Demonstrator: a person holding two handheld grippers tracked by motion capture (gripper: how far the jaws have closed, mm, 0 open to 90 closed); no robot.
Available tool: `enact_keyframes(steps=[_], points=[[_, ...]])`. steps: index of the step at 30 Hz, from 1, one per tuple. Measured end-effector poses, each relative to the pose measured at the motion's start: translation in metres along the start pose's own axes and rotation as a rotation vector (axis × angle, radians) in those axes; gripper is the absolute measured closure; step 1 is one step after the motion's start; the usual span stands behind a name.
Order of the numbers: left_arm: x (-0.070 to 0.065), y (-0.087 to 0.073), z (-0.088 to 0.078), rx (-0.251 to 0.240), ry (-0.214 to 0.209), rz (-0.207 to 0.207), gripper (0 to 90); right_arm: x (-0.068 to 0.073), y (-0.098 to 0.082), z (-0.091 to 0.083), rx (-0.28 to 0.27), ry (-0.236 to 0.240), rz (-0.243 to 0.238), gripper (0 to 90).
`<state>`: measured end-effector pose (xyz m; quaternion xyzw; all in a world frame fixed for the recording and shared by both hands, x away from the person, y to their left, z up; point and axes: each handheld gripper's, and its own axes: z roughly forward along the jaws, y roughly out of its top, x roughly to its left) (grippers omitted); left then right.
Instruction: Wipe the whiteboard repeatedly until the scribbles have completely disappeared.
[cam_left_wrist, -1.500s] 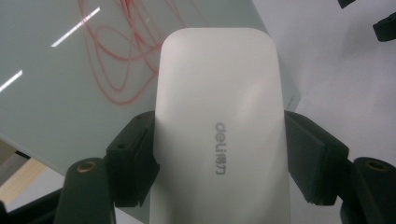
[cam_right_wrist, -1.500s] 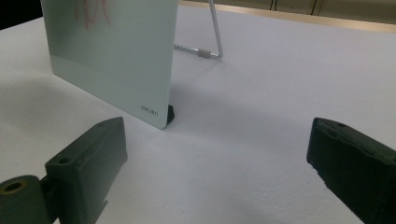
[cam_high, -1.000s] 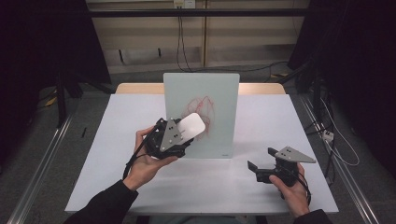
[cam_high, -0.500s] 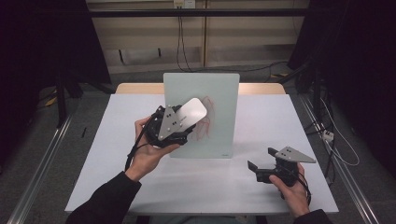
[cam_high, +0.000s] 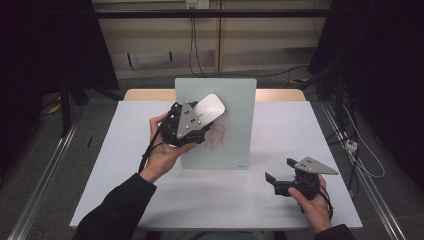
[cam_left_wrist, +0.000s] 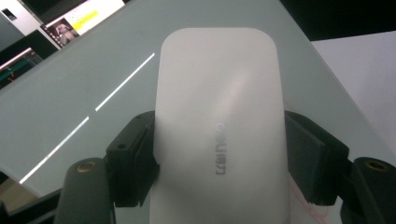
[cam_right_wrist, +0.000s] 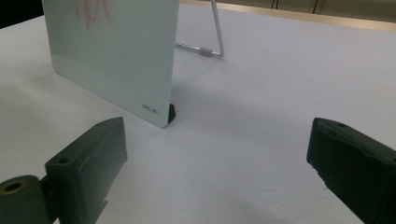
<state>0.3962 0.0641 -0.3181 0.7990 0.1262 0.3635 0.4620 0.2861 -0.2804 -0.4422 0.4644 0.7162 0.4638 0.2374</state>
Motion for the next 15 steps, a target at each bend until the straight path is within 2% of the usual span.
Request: enact_keyframes(steps=[15], points=[[-0.0041,-0.0011,0.0078,-0.018,0.003,0.05,31.0,0.0011,0.0,0.0005,0.001,-0.001,-0.011,4.6]])
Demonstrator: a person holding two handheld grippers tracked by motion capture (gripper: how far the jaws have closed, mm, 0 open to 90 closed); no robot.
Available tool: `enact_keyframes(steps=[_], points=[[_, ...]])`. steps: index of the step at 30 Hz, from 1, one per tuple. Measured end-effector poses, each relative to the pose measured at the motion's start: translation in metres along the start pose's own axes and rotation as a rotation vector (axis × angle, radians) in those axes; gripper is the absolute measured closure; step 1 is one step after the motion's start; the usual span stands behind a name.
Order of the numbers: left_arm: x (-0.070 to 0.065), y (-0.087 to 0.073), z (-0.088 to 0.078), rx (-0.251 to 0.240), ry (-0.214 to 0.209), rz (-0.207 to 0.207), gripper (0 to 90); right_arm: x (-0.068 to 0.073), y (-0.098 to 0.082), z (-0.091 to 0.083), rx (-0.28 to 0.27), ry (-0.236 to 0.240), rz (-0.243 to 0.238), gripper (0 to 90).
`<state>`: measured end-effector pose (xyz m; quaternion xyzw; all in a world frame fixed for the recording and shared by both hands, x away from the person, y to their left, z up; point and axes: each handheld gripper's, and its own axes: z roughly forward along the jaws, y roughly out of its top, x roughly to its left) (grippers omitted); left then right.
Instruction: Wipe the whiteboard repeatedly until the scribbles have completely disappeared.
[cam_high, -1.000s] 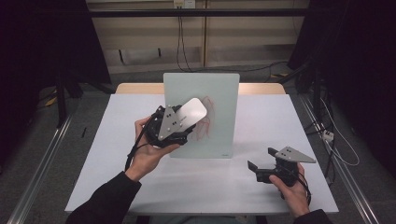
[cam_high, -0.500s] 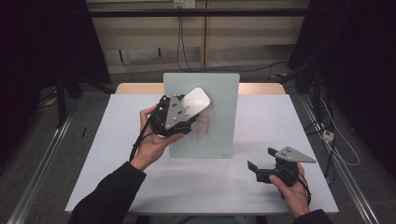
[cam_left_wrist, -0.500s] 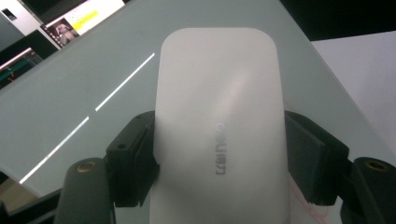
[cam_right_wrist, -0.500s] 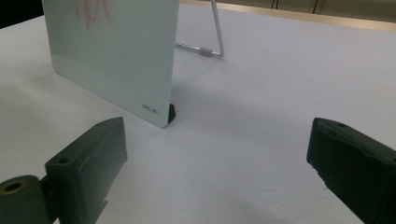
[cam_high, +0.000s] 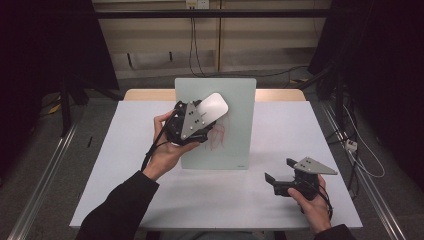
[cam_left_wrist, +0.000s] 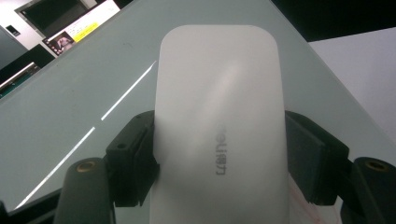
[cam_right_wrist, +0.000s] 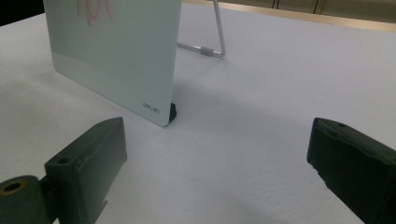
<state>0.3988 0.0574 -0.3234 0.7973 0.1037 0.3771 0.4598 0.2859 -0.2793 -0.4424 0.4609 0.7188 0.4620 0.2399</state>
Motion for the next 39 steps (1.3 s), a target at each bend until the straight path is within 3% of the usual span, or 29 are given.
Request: enact_keyframes(steps=[9,25,32,39], points=[[-0.012,-0.006,0.004,0.006,-0.027,0.022,31.0,0.0,0.0,0.0,0.0,0.002,0.003,4.7],[-0.032,-0.02,0.008,0.044,-0.118,0.028,31.0,0.0,0.0,-0.001,0.0,0.003,0.005,4.7],[-0.028,-0.019,0.007,0.048,-0.137,0.006,31.0,0.0,0.0,-0.001,0.0,0.002,0.005,4.7],[-0.018,-0.009,0.007,0.038,-0.115,-0.007,31.0,0.0,0.0,0.0,0.0,0.004,0.004,4.7]])
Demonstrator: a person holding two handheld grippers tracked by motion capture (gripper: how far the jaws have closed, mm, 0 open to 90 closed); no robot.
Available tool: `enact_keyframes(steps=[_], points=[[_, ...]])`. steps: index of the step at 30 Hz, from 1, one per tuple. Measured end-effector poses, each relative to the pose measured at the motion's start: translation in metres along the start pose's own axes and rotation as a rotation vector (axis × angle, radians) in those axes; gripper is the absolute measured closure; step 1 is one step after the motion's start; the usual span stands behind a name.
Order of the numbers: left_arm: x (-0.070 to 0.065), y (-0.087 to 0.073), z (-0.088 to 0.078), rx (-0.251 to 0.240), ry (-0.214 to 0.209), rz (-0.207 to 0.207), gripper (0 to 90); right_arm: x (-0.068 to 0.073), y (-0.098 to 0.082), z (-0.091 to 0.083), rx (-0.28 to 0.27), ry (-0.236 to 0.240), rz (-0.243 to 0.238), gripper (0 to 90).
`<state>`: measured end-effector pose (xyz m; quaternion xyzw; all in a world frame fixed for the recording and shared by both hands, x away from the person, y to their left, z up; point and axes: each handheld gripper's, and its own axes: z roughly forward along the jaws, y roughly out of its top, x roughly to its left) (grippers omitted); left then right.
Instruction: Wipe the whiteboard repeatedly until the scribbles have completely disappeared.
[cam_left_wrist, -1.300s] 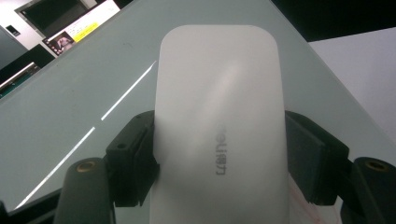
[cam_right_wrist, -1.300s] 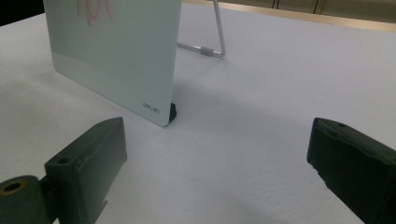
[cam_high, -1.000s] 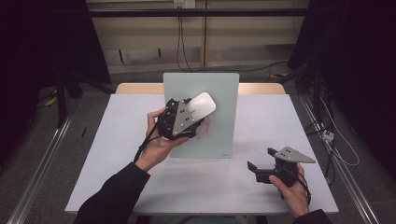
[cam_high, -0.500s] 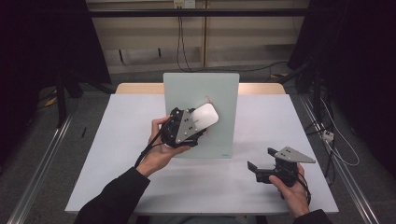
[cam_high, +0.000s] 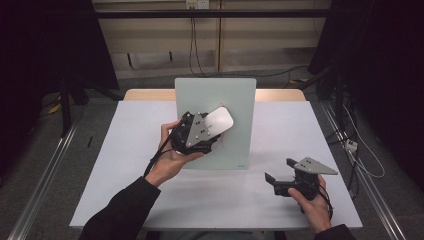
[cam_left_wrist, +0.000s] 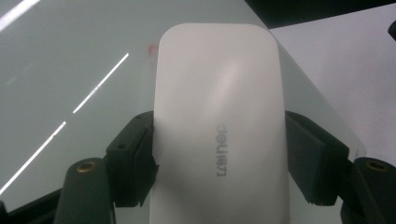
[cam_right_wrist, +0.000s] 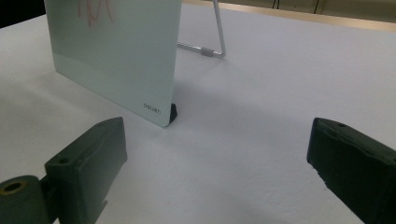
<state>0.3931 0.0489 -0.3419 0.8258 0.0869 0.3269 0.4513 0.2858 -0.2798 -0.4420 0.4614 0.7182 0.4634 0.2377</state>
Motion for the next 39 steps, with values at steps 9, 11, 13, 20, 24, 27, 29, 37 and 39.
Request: enact_keyframes(steps=[9,11,13,20,24,27,29,37,39], points=[[0.018,0.015,-0.004,-0.018,0.042,-0.012,31.0,0.0,0.0,0.0,-0.001,0.0,0.0,4.7],[0.019,0.017,-0.004,-0.021,0.05,-0.011,31.0,0.0,0.0,0.0,0.0,0.0,-0.001,4.7],[0.017,0.017,-0.002,-0.022,0.059,0.001,31.0,0.0,0.0,0.0,0.0,0.001,-0.001,4.7],[-0.001,0.01,0.006,0.012,0.009,0.04,31.0,0.0,0.0,0.0,0.0,-0.001,-0.001,4.7],[-0.011,0.004,0.011,0.018,-0.025,0.039,31.0,0.0,0.0,-0.001,-0.001,0.0,-0.001,4.7],[-0.017,0.001,0.014,0.034,-0.042,0.052,31.0,0.0,0.0,0.0,0.0,0.0,0.0,4.7],[-0.019,0.001,0.015,0.035,-0.05,0.045,31.0,0.0,0.0,0.0,0.0,-0.001,-0.001,4.7],[-0.004,0.01,0.011,0.03,-0.043,0.022,31.1,0.0,0.0,0.0,0.0,0.0,0.0,4.7],[0.004,0.015,0.008,0.018,-0.024,0.017,31.0,0.0,0.0,0.0,0.0,0.0,0.0,4.7]])
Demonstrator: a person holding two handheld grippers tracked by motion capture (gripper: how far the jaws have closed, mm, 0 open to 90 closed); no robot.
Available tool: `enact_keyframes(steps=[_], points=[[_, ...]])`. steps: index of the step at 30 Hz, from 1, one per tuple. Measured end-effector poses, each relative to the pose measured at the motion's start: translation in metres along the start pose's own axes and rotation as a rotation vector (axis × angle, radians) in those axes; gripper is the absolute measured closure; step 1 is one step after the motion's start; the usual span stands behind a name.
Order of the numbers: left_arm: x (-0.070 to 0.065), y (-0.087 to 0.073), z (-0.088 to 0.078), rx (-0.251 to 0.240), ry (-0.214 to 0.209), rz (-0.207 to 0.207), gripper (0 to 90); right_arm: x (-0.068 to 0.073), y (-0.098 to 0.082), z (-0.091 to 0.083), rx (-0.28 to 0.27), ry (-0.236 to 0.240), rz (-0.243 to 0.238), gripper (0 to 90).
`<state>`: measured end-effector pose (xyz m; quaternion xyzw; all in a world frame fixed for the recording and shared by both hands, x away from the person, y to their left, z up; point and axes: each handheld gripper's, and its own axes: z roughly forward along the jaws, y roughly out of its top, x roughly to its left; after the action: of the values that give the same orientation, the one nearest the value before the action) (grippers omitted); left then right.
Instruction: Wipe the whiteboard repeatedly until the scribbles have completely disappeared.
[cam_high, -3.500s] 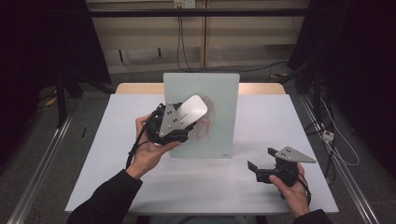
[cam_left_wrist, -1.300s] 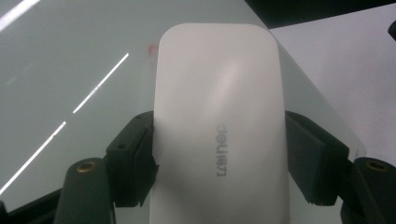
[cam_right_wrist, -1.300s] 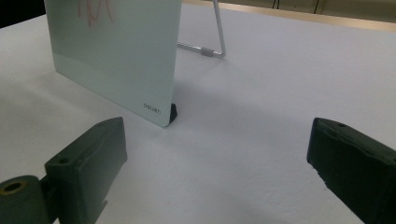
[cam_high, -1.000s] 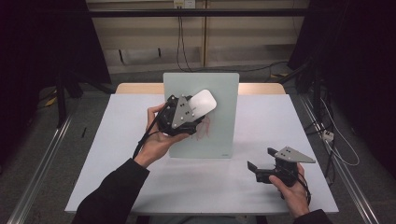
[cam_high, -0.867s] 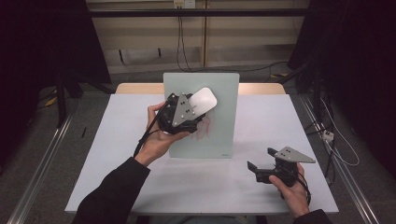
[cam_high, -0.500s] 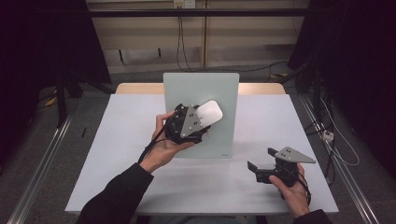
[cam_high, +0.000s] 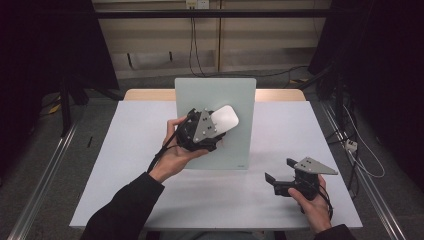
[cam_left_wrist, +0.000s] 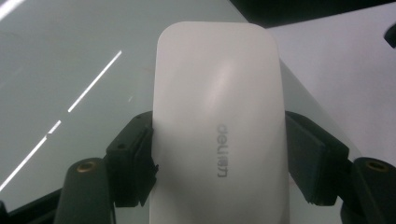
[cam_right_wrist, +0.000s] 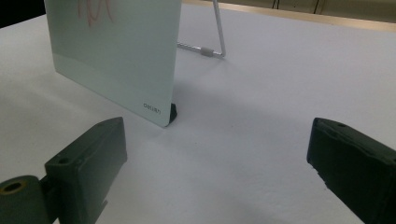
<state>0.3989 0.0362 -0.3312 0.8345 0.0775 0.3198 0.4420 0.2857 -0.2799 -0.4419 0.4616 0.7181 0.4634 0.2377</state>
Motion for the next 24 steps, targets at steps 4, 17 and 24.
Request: enact_keyframes(steps=[4,17,24], points=[[0.014,0.008,-0.005,-0.026,0.027,-0.03,31.1,0.0,0.0,0.0,0.0,0.001,0.0,4.7],[-0.005,0.005,0.007,0.002,-0.01,0.025,31.0,0.001,0.0,0.0,-0.001,0.002,-0.002,4.7],[-0.031,-0.007,0.017,0.046,-0.065,0.067,31.0,0.001,0.0,0.0,-0.001,0.003,-0.002,4.7]])
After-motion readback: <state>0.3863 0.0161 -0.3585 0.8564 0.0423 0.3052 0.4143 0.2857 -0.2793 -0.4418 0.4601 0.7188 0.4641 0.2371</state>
